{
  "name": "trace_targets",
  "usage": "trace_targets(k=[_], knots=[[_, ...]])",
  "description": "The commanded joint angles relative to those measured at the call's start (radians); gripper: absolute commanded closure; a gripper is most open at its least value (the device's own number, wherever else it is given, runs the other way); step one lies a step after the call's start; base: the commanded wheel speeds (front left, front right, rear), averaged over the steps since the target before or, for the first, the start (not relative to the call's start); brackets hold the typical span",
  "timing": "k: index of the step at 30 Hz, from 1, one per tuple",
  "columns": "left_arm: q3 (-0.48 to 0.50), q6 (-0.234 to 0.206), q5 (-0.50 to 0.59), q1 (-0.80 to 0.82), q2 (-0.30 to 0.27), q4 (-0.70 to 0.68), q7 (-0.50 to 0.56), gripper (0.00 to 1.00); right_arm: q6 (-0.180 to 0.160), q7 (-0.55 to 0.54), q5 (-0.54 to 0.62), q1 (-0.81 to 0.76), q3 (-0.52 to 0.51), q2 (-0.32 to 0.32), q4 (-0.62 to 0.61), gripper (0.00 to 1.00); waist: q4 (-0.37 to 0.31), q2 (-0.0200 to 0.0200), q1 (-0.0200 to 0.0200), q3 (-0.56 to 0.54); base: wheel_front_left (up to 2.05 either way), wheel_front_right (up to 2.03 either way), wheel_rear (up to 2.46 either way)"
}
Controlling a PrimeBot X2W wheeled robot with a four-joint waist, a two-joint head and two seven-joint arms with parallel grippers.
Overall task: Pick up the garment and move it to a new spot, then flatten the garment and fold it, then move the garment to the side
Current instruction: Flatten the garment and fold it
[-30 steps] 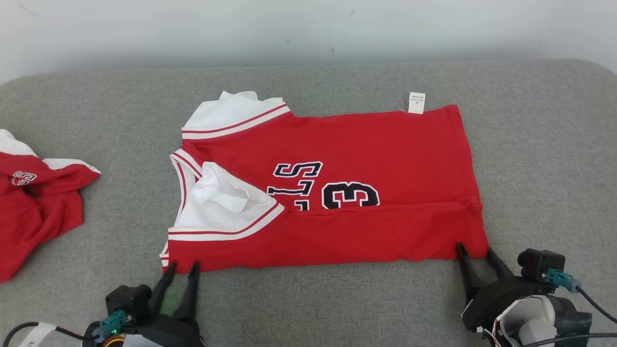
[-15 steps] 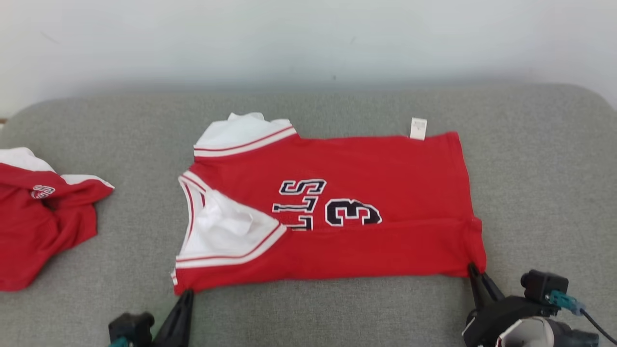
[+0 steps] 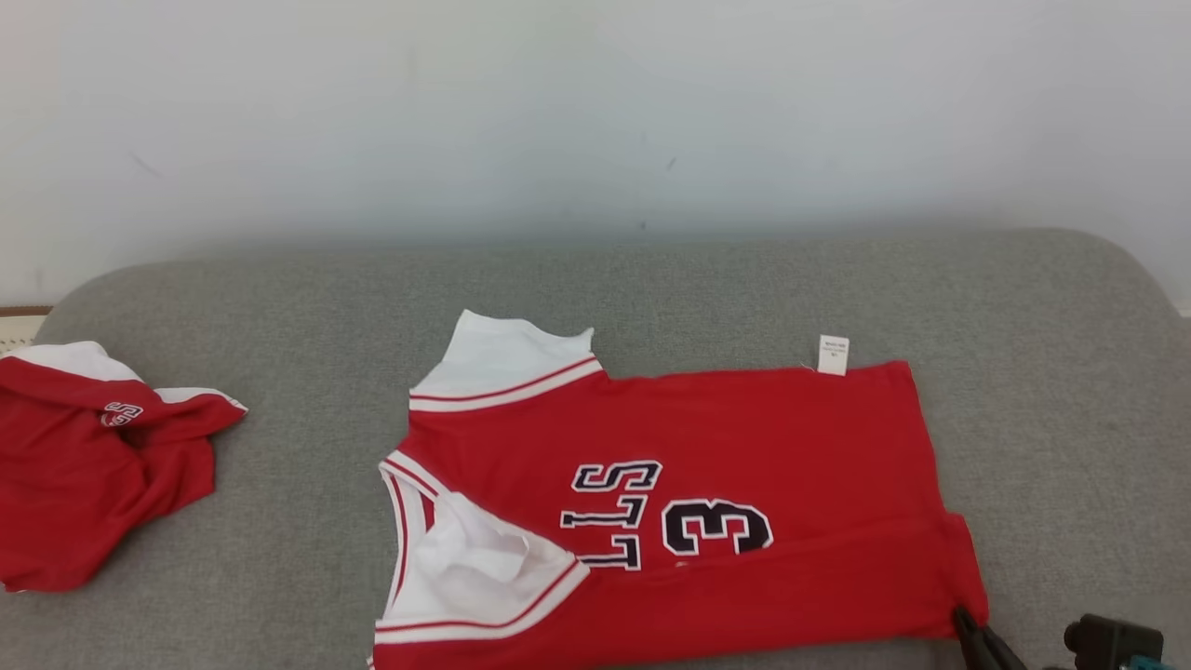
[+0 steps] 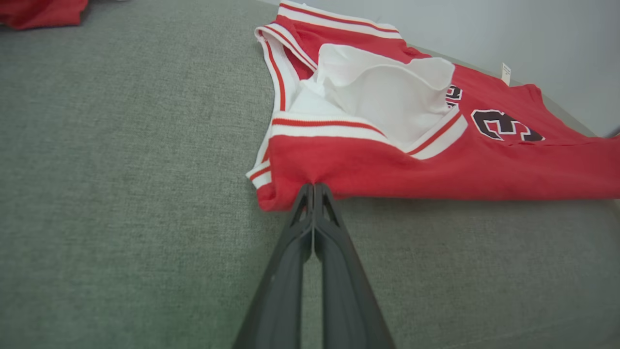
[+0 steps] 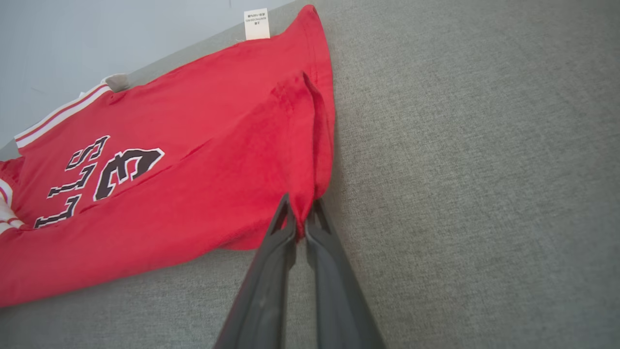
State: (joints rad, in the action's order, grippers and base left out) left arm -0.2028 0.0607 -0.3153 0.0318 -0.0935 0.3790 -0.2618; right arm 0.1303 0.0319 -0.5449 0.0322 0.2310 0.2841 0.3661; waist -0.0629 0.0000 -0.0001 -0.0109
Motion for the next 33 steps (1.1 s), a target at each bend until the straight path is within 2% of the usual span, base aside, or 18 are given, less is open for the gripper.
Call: trace_targets(k=[1, 10, 11, 12, 13, 15, 22, 28, 33], knots=[[-0.005, 0.001, -0.001, -0.029, -0.003, -0.004, 0.001, 1.0, 0.001, -0.013, 0.003, -0.031, -0.013, 0.007, -0.024, 1.0, 0.004, 0.0, 0.0001, -0.006, 0.0, 0.0, 0.0], [-0.023, -0.007, -0.021, -0.075, 0.004, -0.028, 0.02, 1.0, 0.001, -0.105, 0.043, -0.142, -0.085, -0.022, -0.143, 1.0, 0.014, 0.0, 0.0001, -0.005, 0.0, 0.0, 0.0], [-0.026, -0.007, -0.02, -0.07, 0.005, -0.022, 0.018, 0.94, 0.001, -0.099, 0.076, -0.143, -0.093, -0.017, -0.146, 0.35, 0.015, 0.0, 0.0001, -0.004, 0.0, 0.0, 0.0], [-0.027, -0.007, -0.017, -0.06, 0.004, -0.017, 0.017, 0.25, 0.001, -0.093, 0.104, -0.144, -0.102, -0.018, -0.146, 0.0, 0.018, 0.0, 0.0001, -0.003, 0.0, 0.0, 0.0], [-0.028, -0.011, -0.007, -0.049, -0.001, -0.011, 0.014, 0.0, 0.001, -0.09, 0.122, -0.146, -0.11, -0.031, -0.146, 0.0, 0.021, 0.0, 0.0001, -0.003, 0.0, 0.0, 0.0], [-0.023, -0.017, 0.0, -0.03, -0.001, -0.003, 0.007, 0.0, 0.001, -0.069, 0.174, -0.141, -0.134, -0.055, -0.155, 0.0, 0.026, 0.0, 0.0001, -0.005, 0.0, 0.0, 0.0], [0.012, -0.036, 0.021, -0.013, -0.002, -0.066, -0.003, 0.0, 0.001, 0.005, 0.226, -0.126, -0.161, -0.095, -0.199, 0.0, 0.038, 0.0, 0.0001, -0.01, 0.0, 0.0, 0.0], [0.078, -0.064, 0.076, -0.041, 0.01, -0.221, -0.004, 0.0, 0.001, 0.111, 0.274, -0.106, -0.166, -0.134, -0.234, 0.0, 0.053, 0.0, 0.0001, -0.016, 0.0, 0.0, 0.0], [0.098, -0.076, 0.121, -0.04, 0.019, -0.284, -0.004, 0.0, 0.001, 0.183, 0.314, -0.105, -0.176, -0.169, -0.243, 0.0, 0.069, 0.0, 0.0001, -0.023, 0.0, 0.0, 0.0]])
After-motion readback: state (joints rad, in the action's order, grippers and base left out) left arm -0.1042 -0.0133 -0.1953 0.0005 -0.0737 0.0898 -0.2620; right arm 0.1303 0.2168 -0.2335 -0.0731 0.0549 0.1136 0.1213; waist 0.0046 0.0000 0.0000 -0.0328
